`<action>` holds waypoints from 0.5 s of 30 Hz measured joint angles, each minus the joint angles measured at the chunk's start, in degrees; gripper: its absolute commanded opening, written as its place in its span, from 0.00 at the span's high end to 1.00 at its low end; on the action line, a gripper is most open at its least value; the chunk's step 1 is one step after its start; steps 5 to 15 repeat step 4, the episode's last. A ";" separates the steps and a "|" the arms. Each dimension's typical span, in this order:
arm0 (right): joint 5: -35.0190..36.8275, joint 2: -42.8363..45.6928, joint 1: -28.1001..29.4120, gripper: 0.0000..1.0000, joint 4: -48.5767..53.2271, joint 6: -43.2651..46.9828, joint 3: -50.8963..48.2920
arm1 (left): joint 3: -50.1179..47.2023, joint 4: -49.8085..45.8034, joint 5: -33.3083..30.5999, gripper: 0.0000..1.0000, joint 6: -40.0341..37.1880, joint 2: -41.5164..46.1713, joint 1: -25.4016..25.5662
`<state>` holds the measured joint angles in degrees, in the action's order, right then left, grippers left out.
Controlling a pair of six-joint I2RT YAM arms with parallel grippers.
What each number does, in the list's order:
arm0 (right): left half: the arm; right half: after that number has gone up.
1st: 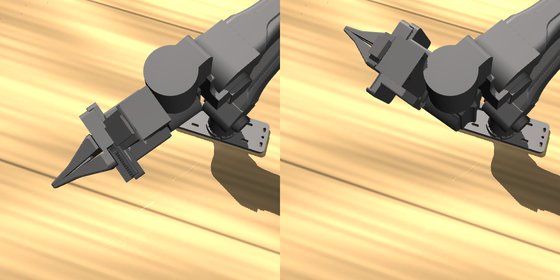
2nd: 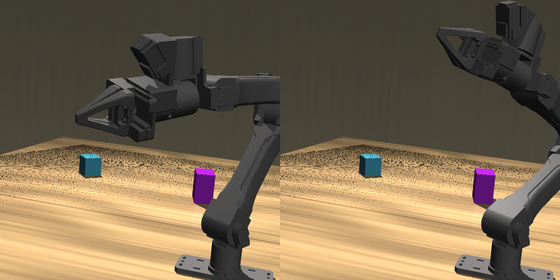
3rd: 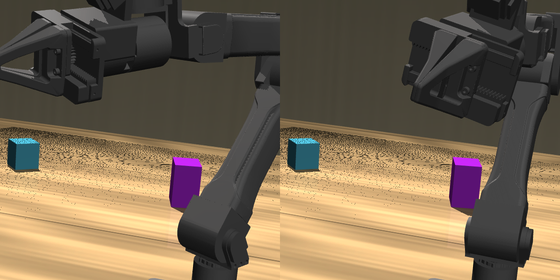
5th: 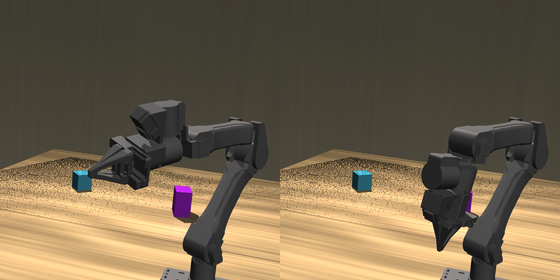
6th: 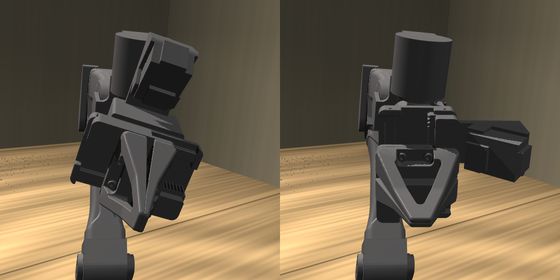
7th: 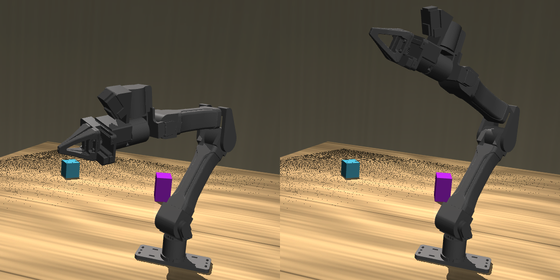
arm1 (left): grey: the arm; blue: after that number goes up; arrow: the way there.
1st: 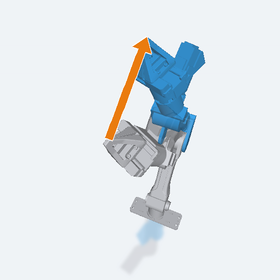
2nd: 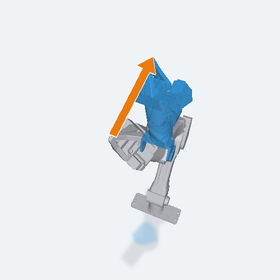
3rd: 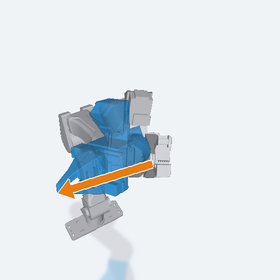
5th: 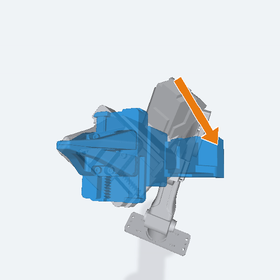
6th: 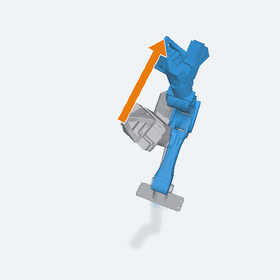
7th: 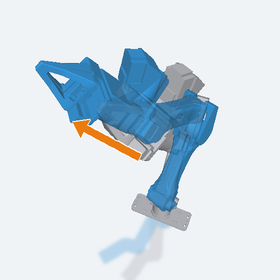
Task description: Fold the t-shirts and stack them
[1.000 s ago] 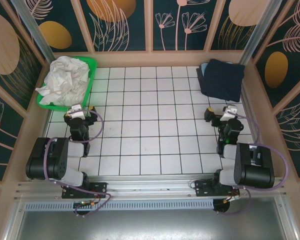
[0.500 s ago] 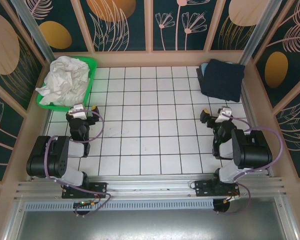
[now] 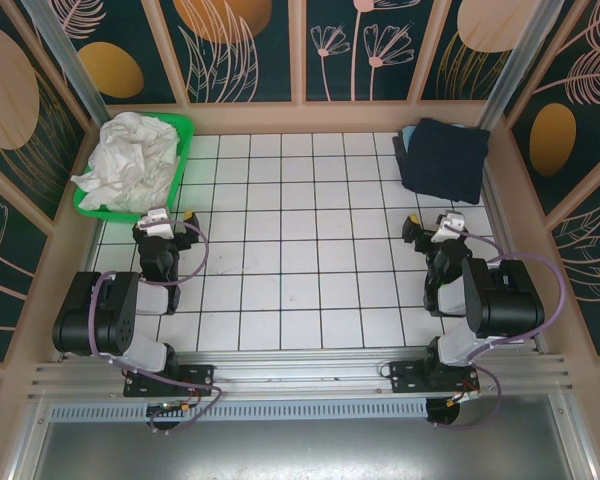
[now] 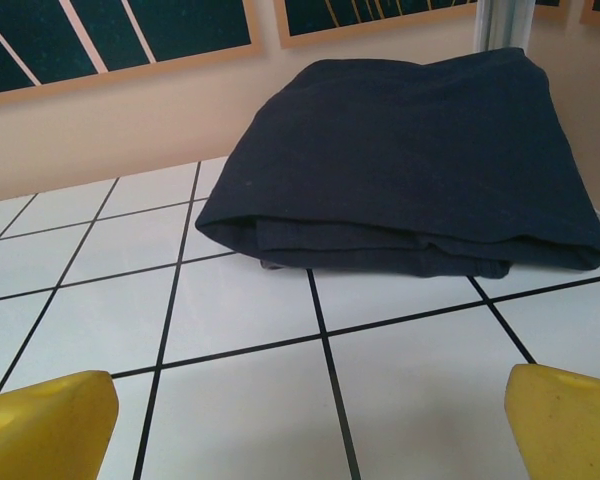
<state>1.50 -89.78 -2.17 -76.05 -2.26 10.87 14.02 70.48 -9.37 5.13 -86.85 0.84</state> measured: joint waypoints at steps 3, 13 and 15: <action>0.00 0.00 0.04 0.01 0.00 -0.02 0.13 | 0.00 0.00 0.00 0.01 0.00 0.00 0.00; 0.02 0.00 0.04 0.01 0.00 0.00 0.13 | 0.00 0.00 0.00 0.01 -0.02 0.00 0.00; 0.02 0.00 0.04 0.01 0.00 0.00 0.13 | 0.00 0.00 0.00 0.01 -0.02 0.00 0.00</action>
